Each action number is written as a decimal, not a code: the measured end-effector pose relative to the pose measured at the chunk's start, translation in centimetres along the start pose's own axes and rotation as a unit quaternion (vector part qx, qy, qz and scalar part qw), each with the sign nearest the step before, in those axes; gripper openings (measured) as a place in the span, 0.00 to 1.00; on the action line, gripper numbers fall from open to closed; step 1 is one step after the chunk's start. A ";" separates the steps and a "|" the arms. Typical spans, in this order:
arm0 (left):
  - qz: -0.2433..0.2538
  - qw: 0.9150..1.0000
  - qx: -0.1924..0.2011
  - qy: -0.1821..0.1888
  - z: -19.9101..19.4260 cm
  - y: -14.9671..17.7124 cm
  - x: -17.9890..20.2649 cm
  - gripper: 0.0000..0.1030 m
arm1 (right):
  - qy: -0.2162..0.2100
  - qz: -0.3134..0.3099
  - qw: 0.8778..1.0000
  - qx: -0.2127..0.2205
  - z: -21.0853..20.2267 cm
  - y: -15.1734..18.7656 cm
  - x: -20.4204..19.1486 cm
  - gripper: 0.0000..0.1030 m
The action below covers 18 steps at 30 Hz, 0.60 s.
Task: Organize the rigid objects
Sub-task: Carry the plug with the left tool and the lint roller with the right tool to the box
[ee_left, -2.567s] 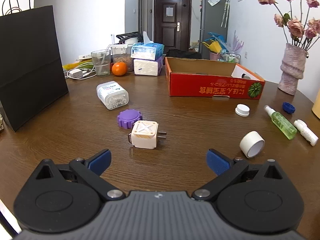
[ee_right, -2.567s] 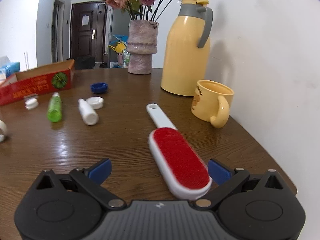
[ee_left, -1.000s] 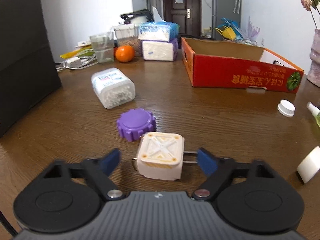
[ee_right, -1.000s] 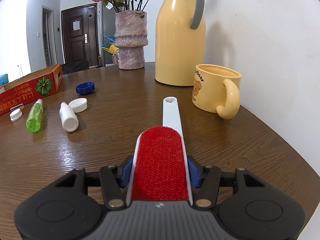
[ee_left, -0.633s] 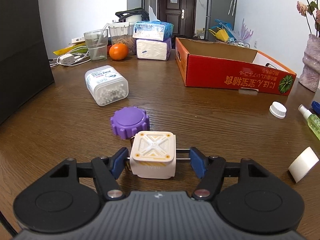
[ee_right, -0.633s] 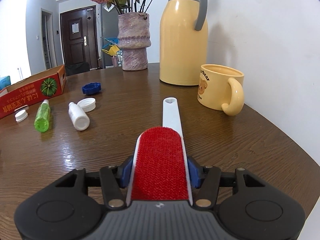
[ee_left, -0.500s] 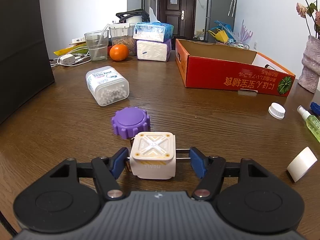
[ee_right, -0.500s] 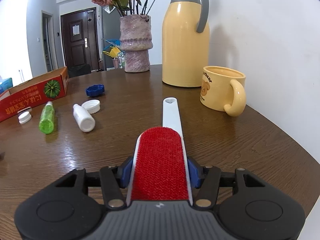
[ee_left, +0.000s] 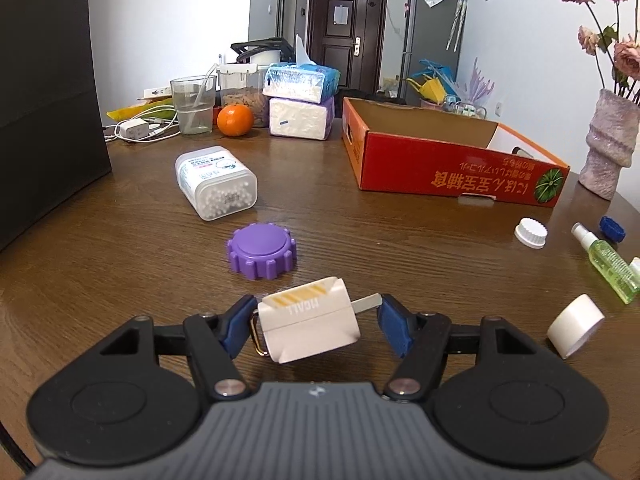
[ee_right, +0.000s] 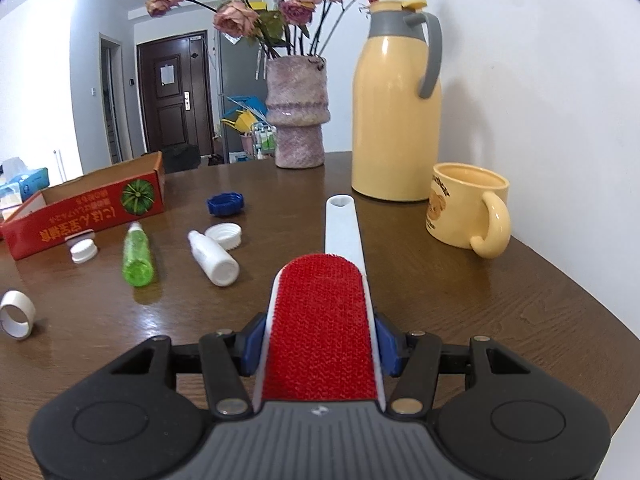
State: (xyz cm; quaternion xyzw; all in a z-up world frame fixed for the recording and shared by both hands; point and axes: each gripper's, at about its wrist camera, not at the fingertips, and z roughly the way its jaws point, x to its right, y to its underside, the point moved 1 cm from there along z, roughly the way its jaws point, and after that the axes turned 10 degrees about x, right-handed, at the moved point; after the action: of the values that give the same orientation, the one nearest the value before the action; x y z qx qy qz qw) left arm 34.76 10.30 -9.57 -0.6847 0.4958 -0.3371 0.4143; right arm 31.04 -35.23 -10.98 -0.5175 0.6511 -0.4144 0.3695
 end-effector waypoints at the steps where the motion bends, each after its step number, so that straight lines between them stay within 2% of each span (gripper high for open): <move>1: 0.000 1.000 0.002 0.003 -0.2 -0.1 0.0 0.65 | -0.002 -0.001 1.000 0.002 -0.1 -0.1 -0.2 0.53; 18: 0.000 0.998 0.042 0.043 -3.2 -3.7 1.7 0.65 | -0.069 -0.027 0.996 0.040 -0.8 -3.6 -7.2 0.53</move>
State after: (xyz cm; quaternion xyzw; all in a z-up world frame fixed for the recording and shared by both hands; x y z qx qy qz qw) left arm 33.96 8.54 -4.74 -0.6519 0.4985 -0.3865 0.4209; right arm 33.01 -28.50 -6.94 -0.5472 0.5928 -0.4133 0.4224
